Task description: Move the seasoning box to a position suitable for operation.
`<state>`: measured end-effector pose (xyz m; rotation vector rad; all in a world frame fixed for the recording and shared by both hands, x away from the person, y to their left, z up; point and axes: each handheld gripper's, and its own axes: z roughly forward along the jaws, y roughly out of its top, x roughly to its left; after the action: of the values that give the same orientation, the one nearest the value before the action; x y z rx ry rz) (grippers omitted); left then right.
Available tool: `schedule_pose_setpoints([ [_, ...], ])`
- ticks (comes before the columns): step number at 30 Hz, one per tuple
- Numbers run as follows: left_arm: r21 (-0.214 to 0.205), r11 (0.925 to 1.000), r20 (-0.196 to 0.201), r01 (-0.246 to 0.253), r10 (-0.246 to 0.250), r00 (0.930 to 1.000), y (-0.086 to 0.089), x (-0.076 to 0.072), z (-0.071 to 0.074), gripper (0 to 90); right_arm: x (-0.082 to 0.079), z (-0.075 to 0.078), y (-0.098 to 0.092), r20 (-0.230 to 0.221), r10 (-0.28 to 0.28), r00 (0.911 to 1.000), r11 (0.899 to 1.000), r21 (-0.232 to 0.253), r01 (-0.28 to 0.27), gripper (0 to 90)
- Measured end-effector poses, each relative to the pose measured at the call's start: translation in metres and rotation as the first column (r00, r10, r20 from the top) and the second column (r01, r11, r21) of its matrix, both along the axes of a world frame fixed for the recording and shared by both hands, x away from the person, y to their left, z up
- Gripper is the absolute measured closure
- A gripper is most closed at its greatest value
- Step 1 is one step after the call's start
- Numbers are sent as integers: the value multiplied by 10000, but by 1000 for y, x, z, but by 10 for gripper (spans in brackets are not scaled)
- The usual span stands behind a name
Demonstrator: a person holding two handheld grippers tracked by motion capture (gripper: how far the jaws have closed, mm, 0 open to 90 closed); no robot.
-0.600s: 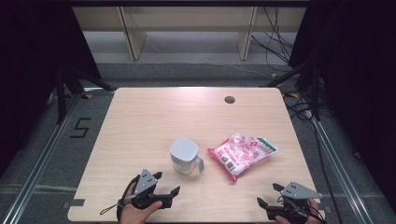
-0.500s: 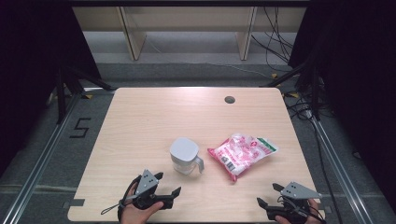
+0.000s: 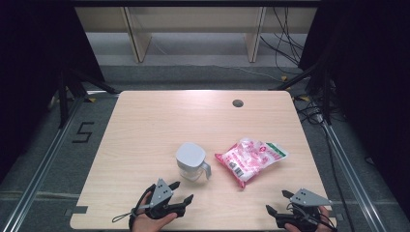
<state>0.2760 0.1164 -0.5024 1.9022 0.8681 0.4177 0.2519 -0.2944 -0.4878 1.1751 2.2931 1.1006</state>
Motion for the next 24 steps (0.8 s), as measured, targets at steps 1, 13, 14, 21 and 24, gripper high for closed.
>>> schedule_pose_setpoints([
  [1, 104, 9998, 54, 161, -161, 9999, -2, 0, 0, 343, 0, -1, 0, 35, 37, 10000, 10000, 58, -37, 221],
  [13, 494, 9977, 201, 458, -468, 9987, -46, 15, -1, 357, -1, 0, -2, 114, -96, 9999, 9999, -56, 97, 223],
  [14, 494, 9977, 201, 458, -468, 9987, -46, 15, -1, 370, -1, 0, -2, 114, -96, 9999, 9999, -56, 97, 223],
  [21, 413, 9991, 285, -60, 48, 9996, -63, 29, -7, 481, 1, -2, -2, 353, 216, 9991, 9996, -191, -210, 223],
  [24, 603, 9978, 699, -283, 241, 9973, -65, 35, -8, 512, 0, -2, -1, 163, 192, 9997, 9998, 18, -192, 222],
])
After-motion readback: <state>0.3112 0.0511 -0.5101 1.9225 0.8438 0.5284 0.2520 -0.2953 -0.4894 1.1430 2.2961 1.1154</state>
